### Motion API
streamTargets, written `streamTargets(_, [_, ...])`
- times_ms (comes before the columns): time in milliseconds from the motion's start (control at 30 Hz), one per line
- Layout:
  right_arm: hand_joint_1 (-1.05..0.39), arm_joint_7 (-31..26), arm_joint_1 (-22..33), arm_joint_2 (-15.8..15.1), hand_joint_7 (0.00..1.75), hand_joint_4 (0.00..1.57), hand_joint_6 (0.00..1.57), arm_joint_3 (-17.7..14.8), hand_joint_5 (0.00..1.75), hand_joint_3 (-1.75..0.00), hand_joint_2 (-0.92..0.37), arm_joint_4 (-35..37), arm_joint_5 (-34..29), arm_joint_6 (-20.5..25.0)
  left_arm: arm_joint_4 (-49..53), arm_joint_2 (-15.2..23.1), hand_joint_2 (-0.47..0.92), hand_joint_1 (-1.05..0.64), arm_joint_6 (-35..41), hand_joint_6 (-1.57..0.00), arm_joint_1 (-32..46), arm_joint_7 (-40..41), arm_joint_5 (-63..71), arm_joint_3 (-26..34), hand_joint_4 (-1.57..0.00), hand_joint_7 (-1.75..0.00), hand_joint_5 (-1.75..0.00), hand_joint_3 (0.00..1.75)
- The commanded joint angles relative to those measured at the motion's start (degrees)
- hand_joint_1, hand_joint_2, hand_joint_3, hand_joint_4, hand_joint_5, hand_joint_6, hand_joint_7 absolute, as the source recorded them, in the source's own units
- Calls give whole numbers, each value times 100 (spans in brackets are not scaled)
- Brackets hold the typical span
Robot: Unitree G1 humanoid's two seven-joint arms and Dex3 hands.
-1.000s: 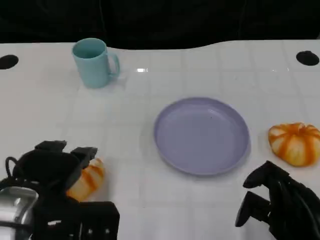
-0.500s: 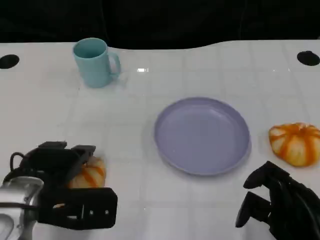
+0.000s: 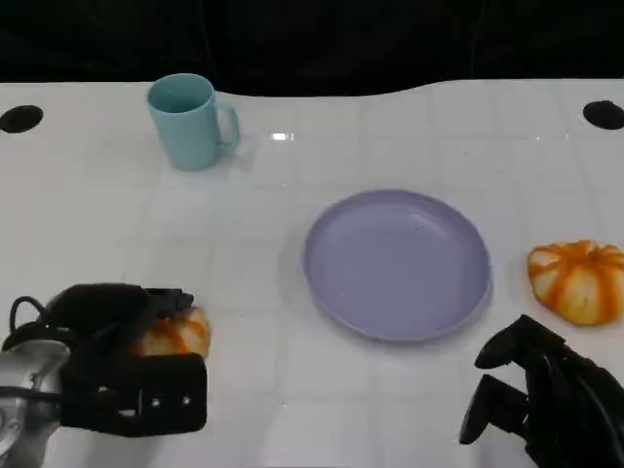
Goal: Grasp the bread from the table and place it into the plate.
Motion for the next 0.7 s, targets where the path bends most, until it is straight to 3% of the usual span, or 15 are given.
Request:
streamTargets(33, [-54, -20, 24, -39, 167, 60, 36, -55, 175, -45, -92, -60, 76, 17, 510, -96, 92, -20, -333, -101, -52, 772, -361, 182, -74, -9, -93, 38])
streamTargets(67, [-54, -20, 24, -42, 167, 59, 36, -54, 175, -45, -92, -61, 76, 21, 611, -113, 92, -20, -398, -110, -83, 888, -415, 192, -76, -12, -111, 41])
streamTargets(100, [-53, -14, 21, -44, 167, 59, 36, -50, 175, -45, -92, -55, 65, 6, 749, -120, 92, -19, -530, -113, -116, 1185, -390, 184, -77, -13, -117, 42])
streamTargets(133, [-54, -9, 20, -45, 167, 59, 36, -48, 175, -45, -92, -50, 59, -6, 853, -116, 90, -19, -632, -116, -143, 1399, -362, 164, -79, -29, -140, 42])
streamTargets(200, [-54, -19, 18, -40, 167, 59, 36, -51, 175, -45, -92, -53, 65, 7, 1123, -180, 86, -19, -830, -85, -215, 1966, -313, 144, -83, -121, -166, 48])
streamTargets(267, [-53, -26, 13, -40, 167, 59, 36, -57, 175, -45, -92, -50, 75, 27, 1370, -253, 84, -19, -971, -67, -306, 2351, -318, 127, -86, -163, -173, 54])
streamTargets(467, [-53, 1, 6, -47, 167, 59, 37, -56, 175, -45, -92, -3, 33, -47, 1730, -357, 78, -19, -1241, -64, -491, 2713, -425, 101, -83, -174, -175, 74])
streamTargets(567, [-53, -2, 1, -57, 167, 60, 37, -58, 175, -45, -92, -7, 30, -22, 1798, -390, 66, -18, -1327, -65, -590, 2768, -445, 74, -84, -175, -175, 95])
streamTargets(700, [-53, 24, -1, -69, 168, 60, 37, -77, 175, -46, -92, 11, 48, -23, 1653, -481, 61, -18, -1329, -65, -664, 2599, -647, 117, -82, -175, -175, 98])
